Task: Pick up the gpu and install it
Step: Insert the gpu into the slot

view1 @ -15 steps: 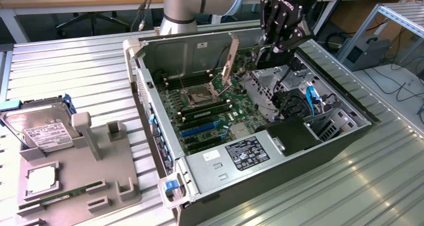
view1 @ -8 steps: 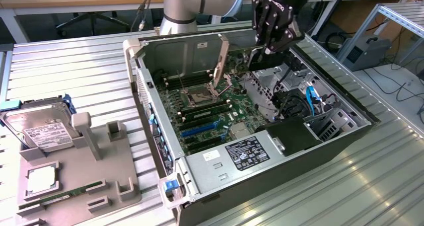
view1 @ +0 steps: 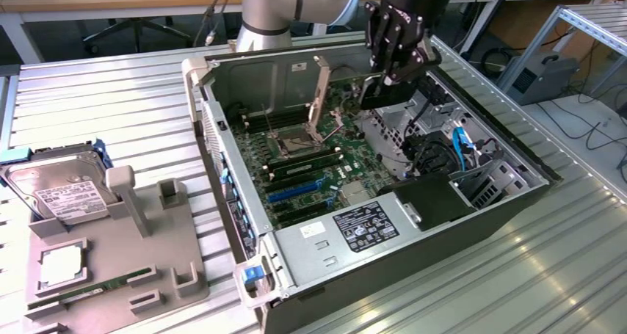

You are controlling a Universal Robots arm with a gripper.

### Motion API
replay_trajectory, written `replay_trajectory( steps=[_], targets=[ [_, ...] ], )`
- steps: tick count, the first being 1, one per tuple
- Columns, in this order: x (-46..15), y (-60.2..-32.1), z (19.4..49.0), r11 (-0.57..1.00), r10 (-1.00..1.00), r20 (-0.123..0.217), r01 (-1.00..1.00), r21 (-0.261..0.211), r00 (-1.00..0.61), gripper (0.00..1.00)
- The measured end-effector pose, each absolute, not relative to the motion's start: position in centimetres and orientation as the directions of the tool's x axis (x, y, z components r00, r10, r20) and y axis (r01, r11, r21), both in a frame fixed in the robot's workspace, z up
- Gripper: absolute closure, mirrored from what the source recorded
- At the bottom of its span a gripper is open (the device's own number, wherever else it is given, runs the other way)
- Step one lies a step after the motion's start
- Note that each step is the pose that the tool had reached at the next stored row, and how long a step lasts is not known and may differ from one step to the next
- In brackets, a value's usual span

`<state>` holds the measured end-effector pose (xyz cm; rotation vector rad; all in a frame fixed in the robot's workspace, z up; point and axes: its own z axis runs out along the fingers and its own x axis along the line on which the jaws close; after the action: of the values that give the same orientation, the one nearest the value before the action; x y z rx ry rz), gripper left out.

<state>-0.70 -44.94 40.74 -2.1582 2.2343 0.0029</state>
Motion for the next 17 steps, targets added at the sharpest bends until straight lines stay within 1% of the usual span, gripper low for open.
replay_trajectory(
  steps=[17],
  targets=[
    [-1.02,-44.94,39.94,0.035,-0.999,-0.027,-0.999,-0.024,-0.034,0.73]
  ],
)
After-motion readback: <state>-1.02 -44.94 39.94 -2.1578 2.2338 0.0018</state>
